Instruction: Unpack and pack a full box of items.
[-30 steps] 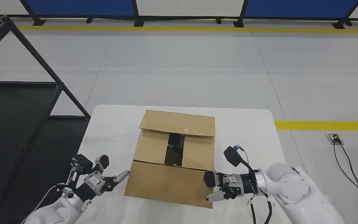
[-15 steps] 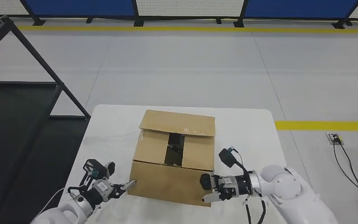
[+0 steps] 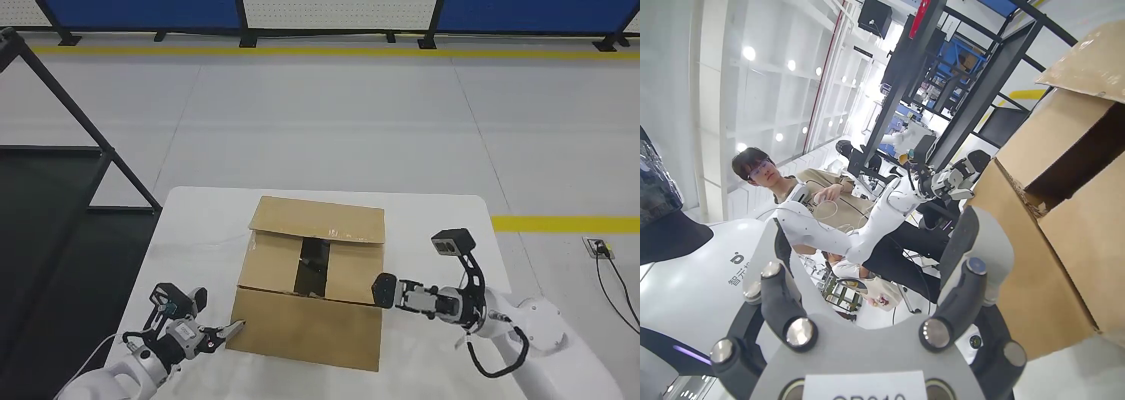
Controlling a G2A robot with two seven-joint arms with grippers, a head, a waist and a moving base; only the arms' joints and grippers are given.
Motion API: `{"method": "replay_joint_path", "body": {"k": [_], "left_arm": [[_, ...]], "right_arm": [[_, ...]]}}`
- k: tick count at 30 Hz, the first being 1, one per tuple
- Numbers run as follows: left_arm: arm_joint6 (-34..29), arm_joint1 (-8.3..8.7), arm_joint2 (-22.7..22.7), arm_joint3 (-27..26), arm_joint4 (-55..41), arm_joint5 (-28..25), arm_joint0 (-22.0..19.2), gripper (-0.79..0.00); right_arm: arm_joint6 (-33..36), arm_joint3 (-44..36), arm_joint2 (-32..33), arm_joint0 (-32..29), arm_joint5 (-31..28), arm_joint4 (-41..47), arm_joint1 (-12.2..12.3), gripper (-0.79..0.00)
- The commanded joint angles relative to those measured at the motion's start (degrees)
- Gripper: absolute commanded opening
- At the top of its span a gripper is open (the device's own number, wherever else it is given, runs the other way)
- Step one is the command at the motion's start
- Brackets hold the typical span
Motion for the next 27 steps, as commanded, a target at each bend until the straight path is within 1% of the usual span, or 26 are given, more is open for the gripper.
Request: {"method": "replay_joint_path", "body": {"k": [1, 5, 6, 8, 11, 15, 17, 20, 24, 27], "left_arm": [[0.0, 0.00, 0.0, 0.0, 0.0, 0.0, 0.0, 0.000], [0.0, 0.00, 0.0, 0.0, 0.0, 0.0, 0.0, 0.000], [0.0, 0.00, 0.0, 0.0, 0.0, 0.0, 0.0, 0.000], [0.0, 0.00, 0.0, 0.0, 0.0, 0.0, 0.0, 0.000], [0.7, -0.03, 0.3, -0.4, 0.1, 0.9, 0.3, 0.000], [0.9, 0.02, 0.5, -0.4, 2.2, 2.9, 0.3, 0.000], [1.5, -0.01, 1.1, -0.4, 3.6, 3.9, 0.4, 0.000], [2.0, -0.02, 1.8, 0.0, 4.6, 4.6, 0.4, 0.000], [2.2, -0.01, 2.3, 0.3, 5.0, 5.0, 0.1, 0.000], [2.2, 0.01, 2.7, 0.2, 5.1, 5.3, 0.0, 0.000]], "right_arm": [[0.0, 0.0, 0.0, 0.0, 0.0, 0.0, 0.0, 0.000], [-0.3, -0.1, 0.0, -0.1, 0.3, -0.2, 0.0, 0.000], [-0.9, -0.7, -0.3, -0.3, 1.5, -0.7, 0.0, 0.000], [-3.2, -0.2, -1.2, 0.5, 5.9, -0.9, -0.3, 0.000], [-9.7, 2.9, -3.9, 3.6, 12.5, -0.4, -1.4, 0.000], [-13.6, 7.9, -7.5, 8.3, 17.3, 0.1, -2.9, 0.000], [-14.0, 10.3, -8.7, 10.2, 19.5, 0.4, -3.5, 0.000], [-13.8, 13.1, -10.1, 12.3, 22.0, -0.2, -4.2, 0.000], [-15.3, 15.7, -11.0, 13.9, 23.9, -0.9, -4.9, 0.000], [-15.8, 16.5, -11.6, 14.7, 24.2, -1.1, -5.4, 0.000]]}}
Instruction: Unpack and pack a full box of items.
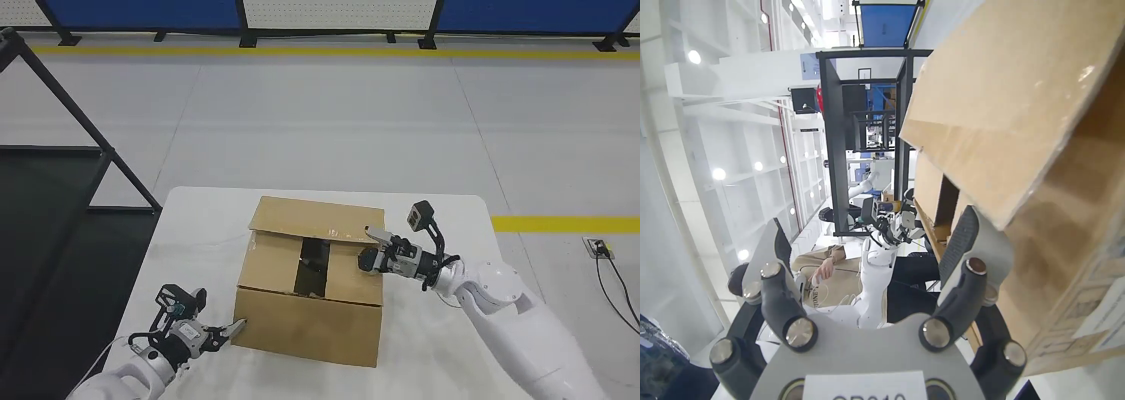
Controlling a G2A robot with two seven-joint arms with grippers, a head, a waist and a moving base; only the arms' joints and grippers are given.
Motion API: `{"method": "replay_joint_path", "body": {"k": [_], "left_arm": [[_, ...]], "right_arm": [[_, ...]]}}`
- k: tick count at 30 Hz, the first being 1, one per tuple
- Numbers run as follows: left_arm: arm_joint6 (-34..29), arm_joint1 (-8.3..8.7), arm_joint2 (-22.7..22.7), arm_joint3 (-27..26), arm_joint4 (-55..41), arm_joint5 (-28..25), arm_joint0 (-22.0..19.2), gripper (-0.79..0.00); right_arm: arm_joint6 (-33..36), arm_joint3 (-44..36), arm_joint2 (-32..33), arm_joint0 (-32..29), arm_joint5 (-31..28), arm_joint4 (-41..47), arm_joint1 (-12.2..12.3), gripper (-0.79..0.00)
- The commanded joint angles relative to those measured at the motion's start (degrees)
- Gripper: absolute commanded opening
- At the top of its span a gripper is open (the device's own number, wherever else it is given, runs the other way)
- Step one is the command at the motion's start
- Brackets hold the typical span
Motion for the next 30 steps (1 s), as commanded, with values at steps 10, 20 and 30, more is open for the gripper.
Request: {"method": "replay_joint_path", "body": {"k": [10, 20, 30], "left_arm": [[0.4, 0.15, 0.3, -0.4, -0.1, 0.2, 0.1, 0.000], [0.6, 0.36, -0.5, -1.0, -0.5, 0.1, 0.9, 0.000], [0.9, 0.50, -0.8, -1.3, -1.1, 0.2, 1.4, 0.000]], "right_arm": [[-8.8, 0.3, -0.2, 1.5, -3.4, 0.4, -2.0, 0.000], [-18.1, 5.3, -1.4, 6.7, -6.7, 1.3, -4.8, 0.000], [-22.1, 13.2, -4.2, 12.1, -8.3, 2.0, -7.8, 0.000]]}}
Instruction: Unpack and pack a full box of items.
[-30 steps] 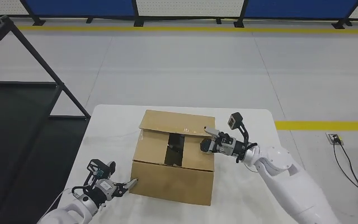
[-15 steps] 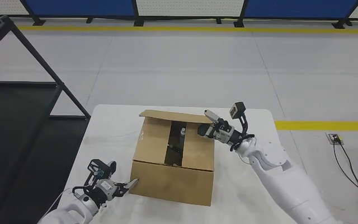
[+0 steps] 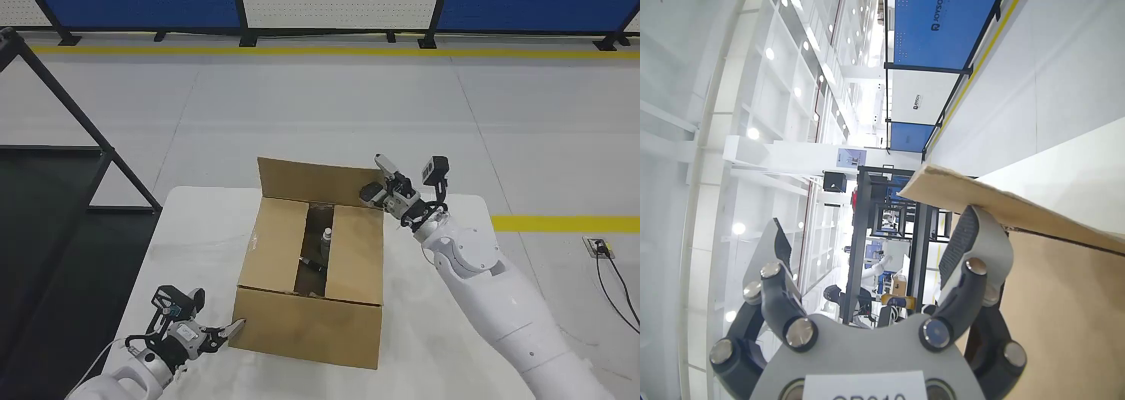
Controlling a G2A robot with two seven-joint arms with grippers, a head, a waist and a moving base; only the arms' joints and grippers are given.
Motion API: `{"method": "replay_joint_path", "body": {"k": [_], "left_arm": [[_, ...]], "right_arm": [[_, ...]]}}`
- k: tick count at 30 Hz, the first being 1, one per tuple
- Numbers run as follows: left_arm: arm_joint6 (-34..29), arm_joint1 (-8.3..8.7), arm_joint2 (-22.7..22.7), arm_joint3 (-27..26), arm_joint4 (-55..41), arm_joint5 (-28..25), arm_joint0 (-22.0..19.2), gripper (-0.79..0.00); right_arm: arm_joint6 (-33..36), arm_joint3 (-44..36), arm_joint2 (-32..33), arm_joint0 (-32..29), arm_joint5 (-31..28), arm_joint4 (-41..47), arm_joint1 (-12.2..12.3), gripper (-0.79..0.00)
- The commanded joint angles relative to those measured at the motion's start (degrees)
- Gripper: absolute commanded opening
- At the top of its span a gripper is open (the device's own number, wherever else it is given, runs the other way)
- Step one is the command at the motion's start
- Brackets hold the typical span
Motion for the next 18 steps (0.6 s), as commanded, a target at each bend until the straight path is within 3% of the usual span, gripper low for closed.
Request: {"method": "replay_joint_path", "body": {"k": [1, 11, 18], "left_arm": [[0.0, 0.04, 0.0, -0.1, 0.0, -0.1, 0.0, 0.000], [0.0, 0.04, 0.0, -0.1, 0.0, -0.1, 0.0, 0.000], [0.0, 0.04, 0.0, -0.1, 0.0, -0.1, 0.0, 0.000]], "right_arm": [[0.0, -0.1, 0.0, -0.1, 0.0, 0.0, 0.0, 0.000], [2.1, -2.0, -0.3, -1.1, 0.7, 1.3, -0.2, 0.000], [-13.4, 1.8, -3.8, 4.0, 4.6, -3.2, -3.6, 0.000]]}}
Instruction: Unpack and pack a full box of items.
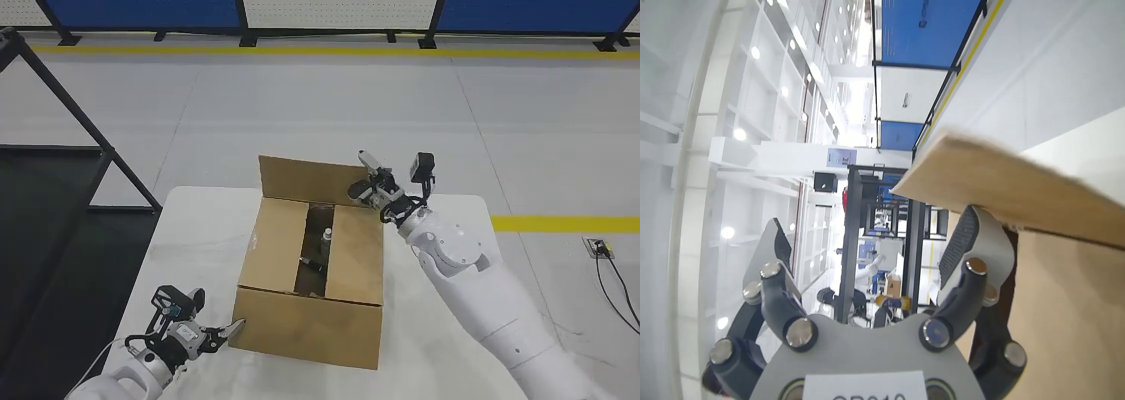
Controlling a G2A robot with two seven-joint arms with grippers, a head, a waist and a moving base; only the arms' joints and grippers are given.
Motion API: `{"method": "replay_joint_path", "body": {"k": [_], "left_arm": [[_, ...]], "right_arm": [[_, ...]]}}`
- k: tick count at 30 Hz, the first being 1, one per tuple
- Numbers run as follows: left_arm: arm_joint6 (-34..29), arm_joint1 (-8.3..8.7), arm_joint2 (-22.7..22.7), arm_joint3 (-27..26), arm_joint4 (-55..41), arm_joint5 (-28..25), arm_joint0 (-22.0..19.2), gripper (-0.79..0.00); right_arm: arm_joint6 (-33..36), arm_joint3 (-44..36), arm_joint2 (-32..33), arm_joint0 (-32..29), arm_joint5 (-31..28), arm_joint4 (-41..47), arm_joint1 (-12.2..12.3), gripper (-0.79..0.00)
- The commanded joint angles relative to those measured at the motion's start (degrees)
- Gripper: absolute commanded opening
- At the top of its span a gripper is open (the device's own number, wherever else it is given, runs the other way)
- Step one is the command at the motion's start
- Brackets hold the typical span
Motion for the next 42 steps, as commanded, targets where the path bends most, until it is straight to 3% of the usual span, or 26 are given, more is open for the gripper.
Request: {"method": "replay_joint_path", "body": {"k": [1, 4, 8, 22, 42], "left_arm": [[0.0, 0.00, 0.0, 0.0, 0.0, 0.0, 0.0, 0.000], [0.0, 0.00, 0.0, 0.0, 0.0, 0.0, 0.0, 0.000], [0.0, 0.00, 0.0, 0.0, 0.0, 0.0, 0.0, 0.000], [0.0, 0.00, 0.0, 0.0, 0.0, 0.0, 0.0, 0.000], [0.0, 0.00, 0.0, 0.0, 0.0, 0.0, 0.0, 0.000]], "right_arm": [[-5.6, 2.6, -1.1, 2.1, 0.7, -1.6, -1.1, 0.000], [-11.9, 6.2, -3.2, 4.8, 2.4, -4.0, -3.0, 0.000], [-13.4, 12.0, -5.4, 8.4, 5.4, -4.8, -5.4, 0.000], [-5.3, 26.5, -8.2, 14.7, 10.8, -4.4, -11.2, 0.000], [2.1, 35.6, -9.8, 18.3, 14.3, -7.7, -17.3, 0.000]]}}
